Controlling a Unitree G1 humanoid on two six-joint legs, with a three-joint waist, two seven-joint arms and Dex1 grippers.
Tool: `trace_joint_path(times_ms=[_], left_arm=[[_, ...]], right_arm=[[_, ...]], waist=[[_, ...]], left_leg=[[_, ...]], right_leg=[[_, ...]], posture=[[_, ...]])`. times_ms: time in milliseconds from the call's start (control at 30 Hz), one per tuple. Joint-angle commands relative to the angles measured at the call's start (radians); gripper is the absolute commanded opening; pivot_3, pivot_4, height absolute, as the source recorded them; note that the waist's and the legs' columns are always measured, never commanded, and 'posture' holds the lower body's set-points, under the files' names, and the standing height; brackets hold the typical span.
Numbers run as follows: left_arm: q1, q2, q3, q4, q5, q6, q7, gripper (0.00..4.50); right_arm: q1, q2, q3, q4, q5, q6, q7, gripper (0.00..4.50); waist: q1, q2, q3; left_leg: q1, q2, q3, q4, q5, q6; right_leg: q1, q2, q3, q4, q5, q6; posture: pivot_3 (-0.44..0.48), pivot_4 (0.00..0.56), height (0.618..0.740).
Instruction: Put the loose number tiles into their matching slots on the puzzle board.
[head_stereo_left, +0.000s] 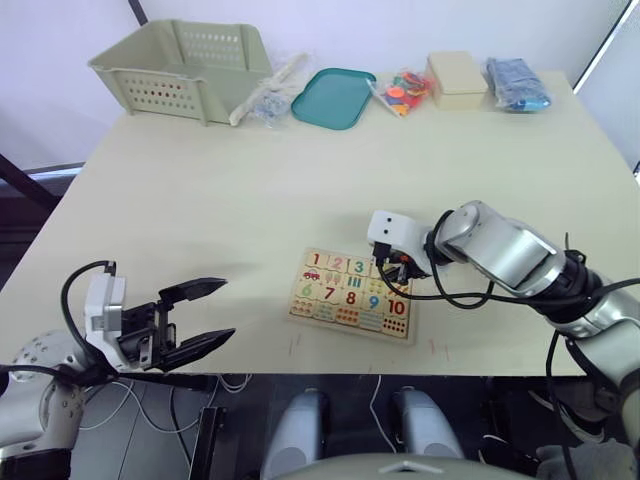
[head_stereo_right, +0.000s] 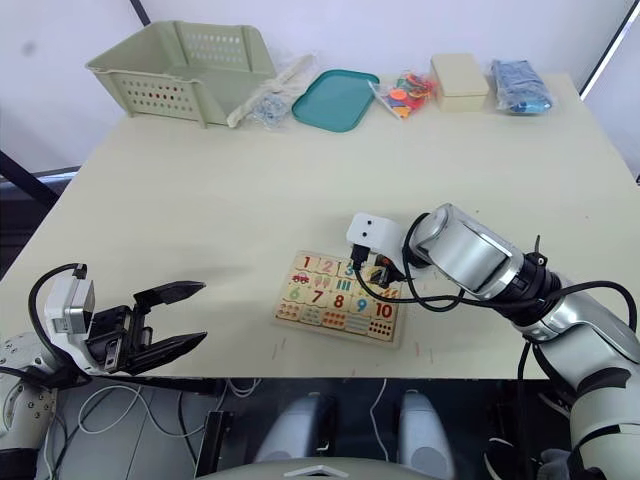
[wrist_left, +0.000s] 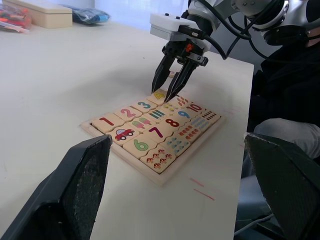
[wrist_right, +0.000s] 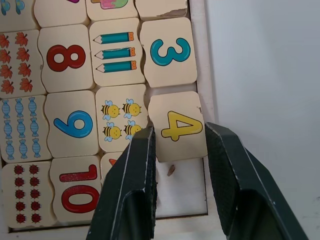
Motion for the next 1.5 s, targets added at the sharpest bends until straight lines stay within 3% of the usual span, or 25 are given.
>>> trace_joint_path(times_ms=[33, 500, 1500], left_arm=[[0.004, 0.002, 0.018, -0.039, -0.009, -0.014, 0.005, 4.50], [0.011, 0.004, 0.019, -0.047, -0.009, -0.011, 0.010, 4.50], [0.013, 0.004, 0.018, -0.037, -0.008, -0.015, 0.017, 4.50]], right_arm=[[-0.011, 0.000, 0.009, 0.008, -0.025, -0.030, 0.012, 0.89], [-0.015, 0.012, 0.022, 0.051, -0.089, -0.116, 0.065, 0.89], [-0.024, 0.069, -0.030, 0.039, -0.075, -0.024, 0.061, 0.89]], waist=[[-0.005, 0.000, 0.000], [-0.016, 0.000, 0.000], [-0.016, 0.000, 0.000]], left_leg=[[0.000, 0.000, 0.000, 0.000, 0.000, 0.000], [0.000, 0.001, 0.000, -0.001, 0.000, 0.000], [0.000, 0.001, 0.000, -0.003, 0.000, 0.000]], right_leg=[[0.000, 0.000, 0.000, 0.000, 0.000, 0.000], [0.000, 0.000, 0.000, 0.000, 0.000, 0.000], [-0.001, -0.001, 0.000, -0.001, 0.000, -0.001]], posture=[[0.000, 0.150, 0.740], [0.000, 0.150, 0.740], [0.000, 0.150, 0.740]])
